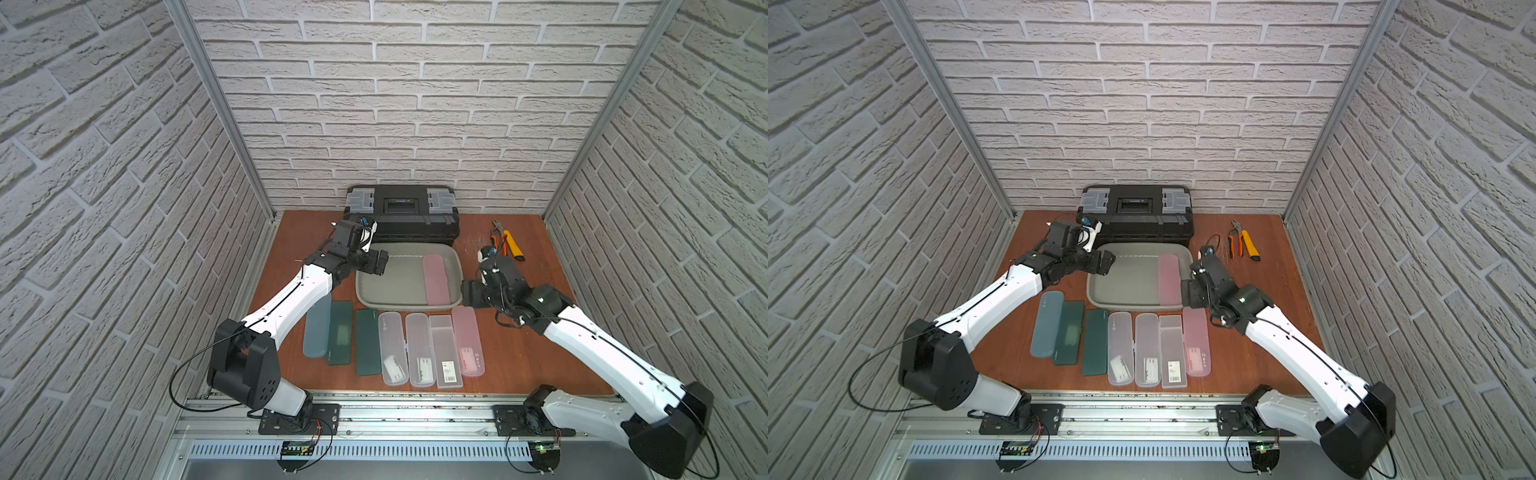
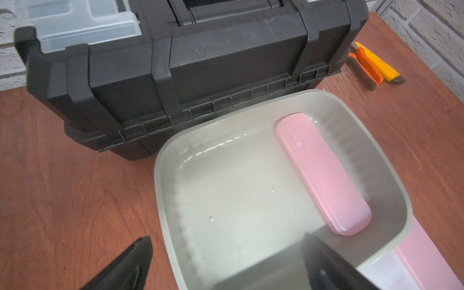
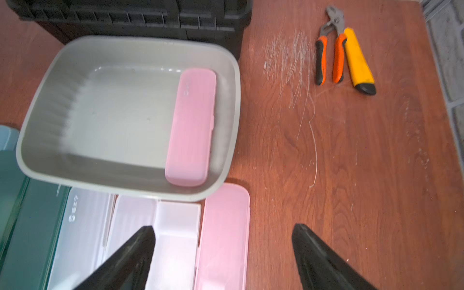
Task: Put the pencil case into the storage box
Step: Place the pencil case at the storage box, then pick up the pencil case from the center of the board.
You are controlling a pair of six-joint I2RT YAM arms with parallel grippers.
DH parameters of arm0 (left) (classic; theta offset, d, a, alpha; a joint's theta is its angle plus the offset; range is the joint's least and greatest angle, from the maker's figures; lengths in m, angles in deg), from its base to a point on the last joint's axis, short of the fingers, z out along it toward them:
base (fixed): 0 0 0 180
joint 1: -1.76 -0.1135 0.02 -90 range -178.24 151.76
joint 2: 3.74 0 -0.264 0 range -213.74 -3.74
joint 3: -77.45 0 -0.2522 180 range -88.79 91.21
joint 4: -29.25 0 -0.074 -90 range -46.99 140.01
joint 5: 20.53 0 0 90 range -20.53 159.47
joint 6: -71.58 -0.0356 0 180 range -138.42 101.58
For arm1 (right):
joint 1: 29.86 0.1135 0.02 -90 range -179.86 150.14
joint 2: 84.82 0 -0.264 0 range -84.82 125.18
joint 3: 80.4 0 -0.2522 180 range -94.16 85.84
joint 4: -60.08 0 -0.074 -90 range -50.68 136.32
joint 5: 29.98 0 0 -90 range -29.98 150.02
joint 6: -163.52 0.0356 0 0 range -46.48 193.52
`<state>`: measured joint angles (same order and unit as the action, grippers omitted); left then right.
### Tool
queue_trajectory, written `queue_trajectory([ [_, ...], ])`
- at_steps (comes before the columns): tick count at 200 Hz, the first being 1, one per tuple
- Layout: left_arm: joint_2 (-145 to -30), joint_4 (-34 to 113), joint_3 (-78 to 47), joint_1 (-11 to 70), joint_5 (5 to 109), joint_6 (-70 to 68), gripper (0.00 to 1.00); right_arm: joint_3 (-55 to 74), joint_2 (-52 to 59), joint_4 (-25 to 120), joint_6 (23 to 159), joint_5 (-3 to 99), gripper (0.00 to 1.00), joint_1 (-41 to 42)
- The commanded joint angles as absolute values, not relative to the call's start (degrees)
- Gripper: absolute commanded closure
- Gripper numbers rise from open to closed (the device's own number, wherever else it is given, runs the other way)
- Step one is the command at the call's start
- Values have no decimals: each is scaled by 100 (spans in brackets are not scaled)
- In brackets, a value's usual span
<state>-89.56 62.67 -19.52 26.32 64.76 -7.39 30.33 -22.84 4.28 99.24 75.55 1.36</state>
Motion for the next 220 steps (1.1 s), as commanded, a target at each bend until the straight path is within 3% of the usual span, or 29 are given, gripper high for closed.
queue_trajectory([
  [1,-8988,6138,-1815,2672,6238,-726,1,3859,-2481,135,10364,6619,11,129],
  [49,-8889,6199,-1830,2681,6403,-787,2,4998,-2718,373,10593,6112,11,125],
  [122,-8832,6387,-1765,2775,6931,-1099,2,4964,-1653,714,10477,5915,16,125],
  [170,-8847,6390,-1811,2879,6893,-1206,2,5024,-1468,705,10734,6422,18,121],
  [220,-8900,6409,-1808,2892,6994,-1233,2,4976,-1097,551,10748,6408,19,-474],
])
